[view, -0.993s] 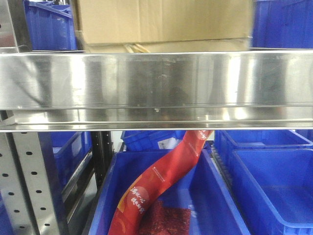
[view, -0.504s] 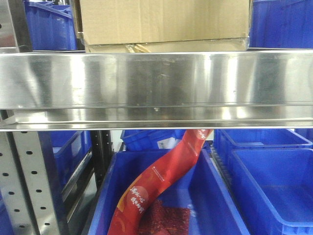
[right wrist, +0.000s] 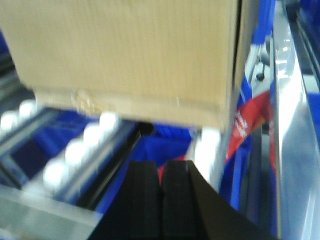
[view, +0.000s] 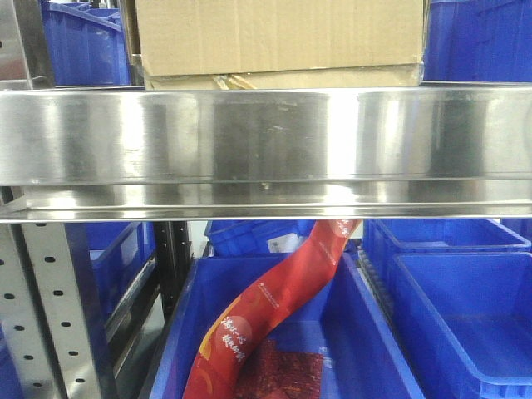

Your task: Stack two boxes on right shelf middle

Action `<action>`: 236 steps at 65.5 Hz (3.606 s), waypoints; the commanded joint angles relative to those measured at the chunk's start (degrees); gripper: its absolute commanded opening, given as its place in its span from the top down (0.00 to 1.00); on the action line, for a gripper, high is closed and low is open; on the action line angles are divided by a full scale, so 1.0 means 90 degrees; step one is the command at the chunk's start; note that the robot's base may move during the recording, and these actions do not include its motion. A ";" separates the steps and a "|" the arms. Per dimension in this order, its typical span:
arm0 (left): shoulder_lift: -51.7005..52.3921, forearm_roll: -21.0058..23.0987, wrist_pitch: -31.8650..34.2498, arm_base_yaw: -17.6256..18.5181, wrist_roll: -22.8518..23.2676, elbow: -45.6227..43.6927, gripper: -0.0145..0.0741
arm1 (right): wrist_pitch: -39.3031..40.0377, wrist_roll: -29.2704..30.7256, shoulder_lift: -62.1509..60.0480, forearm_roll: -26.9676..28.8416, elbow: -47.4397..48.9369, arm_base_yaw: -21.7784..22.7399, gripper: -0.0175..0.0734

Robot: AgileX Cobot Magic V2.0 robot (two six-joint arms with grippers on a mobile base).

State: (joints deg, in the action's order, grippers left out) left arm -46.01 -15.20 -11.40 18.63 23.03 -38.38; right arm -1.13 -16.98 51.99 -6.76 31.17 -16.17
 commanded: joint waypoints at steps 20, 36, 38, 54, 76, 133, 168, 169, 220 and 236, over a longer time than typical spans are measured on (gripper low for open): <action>0.2815 -0.0075 -0.0139 -0.0635 -0.0031 0.1151 0.94 | -0.0318 0.0051 -0.2358 -0.0040 -0.0528 0.0020 0.99; 0.3795 -0.0075 -0.0127 -0.0635 -0.0031 0.1151 0.94 | -0.0299 0.0051 -0.3022 -0.0040 -0.0528 0.0020 0.99; 0.3873 -0.0075 -0.0127 -0.0635 -0.0031 0.1151 0.94 | -0.0299 0.0051 -0.3050 -0.0040 -0.0528 0.0020 0.99; 0.4035 -0.0075 -0.0127 -0.0635 -0.0031 0.1151 0.94 | -0.0397 0.0051 -0.3079 0.0094 -0.0542 0.0048 0.99; 0.4035 -0.0075 -0.0127 -0.0635 -0.0031 0.1151 0.94 | -0.0324 0.2383 -0.4331 0.1556 -0.1892 0.2078 0.99; 0.4062 -0.0075 -0.0127 -0.0635 -0.0031 0.1151 0.94 | -0.0143 0.1468 -0.5776 0.0703 -0.3463 0.2182 0.99; 0.4063 -0.0017 -0.0093 -0.0666 -0.0031 0.1207 0.94 | -0.0143 0.1468 -0.5776 0.0703 -0.3463 0.2182 0.99; 0.4079 -0.0003 -0.0079 -0.0685 -0.0031 0.1231 0.94 | -0.0143 0.1468 -0.5776 0.0703 -0.3463 0.2182 0.99; 0.5113 0.1586 0.1188 -0.1735 -0.2085 0.4265 0.94 | -0.0129 0.1468 -0.5776 0.0703 -0.3463 0.2182 0.99; 0.5113 0.1586 0.1188 -0.1735 -0.2085 0.4265 0.94 | -0.0129 0.1468 -0.5776 0.0703 -0.3463 0.2182 0.99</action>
State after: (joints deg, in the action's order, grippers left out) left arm -0.26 -0.58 -2.03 2.85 4.45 0.09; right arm -3.61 -3.66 0.40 0.00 0.00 3.19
